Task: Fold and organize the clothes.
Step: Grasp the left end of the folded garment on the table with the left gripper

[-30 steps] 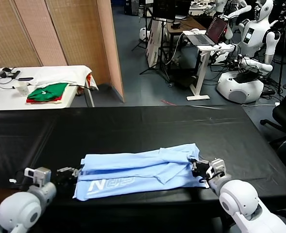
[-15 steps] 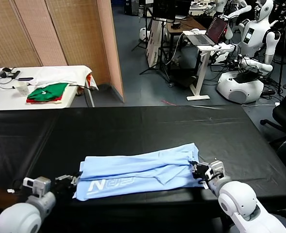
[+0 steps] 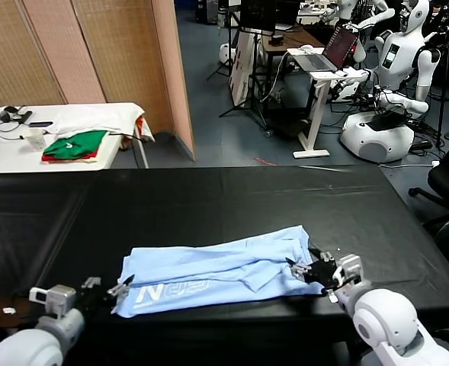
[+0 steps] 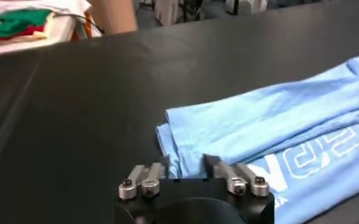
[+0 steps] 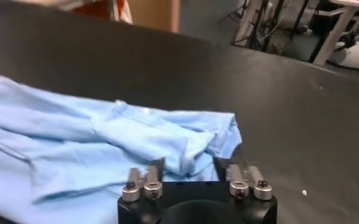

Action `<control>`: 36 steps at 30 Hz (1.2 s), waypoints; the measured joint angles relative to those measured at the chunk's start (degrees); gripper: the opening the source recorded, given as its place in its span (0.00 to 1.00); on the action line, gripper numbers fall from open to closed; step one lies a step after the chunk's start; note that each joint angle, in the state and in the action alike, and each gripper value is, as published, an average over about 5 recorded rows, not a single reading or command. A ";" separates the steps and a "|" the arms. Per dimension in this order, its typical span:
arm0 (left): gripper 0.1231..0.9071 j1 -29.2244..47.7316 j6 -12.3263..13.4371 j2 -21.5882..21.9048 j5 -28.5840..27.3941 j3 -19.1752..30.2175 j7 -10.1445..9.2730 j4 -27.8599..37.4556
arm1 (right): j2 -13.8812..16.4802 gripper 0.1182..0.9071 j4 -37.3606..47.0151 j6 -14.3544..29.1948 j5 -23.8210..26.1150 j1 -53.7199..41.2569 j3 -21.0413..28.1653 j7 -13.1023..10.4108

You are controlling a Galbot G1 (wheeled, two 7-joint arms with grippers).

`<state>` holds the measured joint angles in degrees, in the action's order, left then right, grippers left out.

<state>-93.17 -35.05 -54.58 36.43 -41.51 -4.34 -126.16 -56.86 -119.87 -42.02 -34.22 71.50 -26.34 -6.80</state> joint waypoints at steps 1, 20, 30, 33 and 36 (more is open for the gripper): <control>0.97 0.92 0.32 -0.26 1.15 0.12 -0.37 0.43 | -0.59 1.00 0.89 0.25 0.03 -0.95 0.32 -0.61; 1.00 14.68 0.05 -2.33 8.15 6.27 0.94 14.89 | -7.20 0.88 17.30 4.02 2.18 -11.29 4.35 -0.96; 0.74 15.25 0.40 -2.70 8.68 6.52 2.12 17.27 | -8.39 0.39 18.34 4.42 3.43 -11.17 4.53 -0.63; 0.50 15.24 0.55 -2.98 8.79 6.63 2.50 17.64 | -8.62 0.20 18.26 4.94 3.97 -10.79 4.26 -0.66; 0.25 15.19 1.03 -3.27 7.99 6.98 2.98 17.72 | -8.81 0.10 17.90 5.48 4.52 -10.33 3.87 -0.79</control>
<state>-77.98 -34.02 -57.85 44.41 -34.53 -1.36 -108.44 -65.66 -101.98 -36.54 -29.70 61.17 -22.47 -7.60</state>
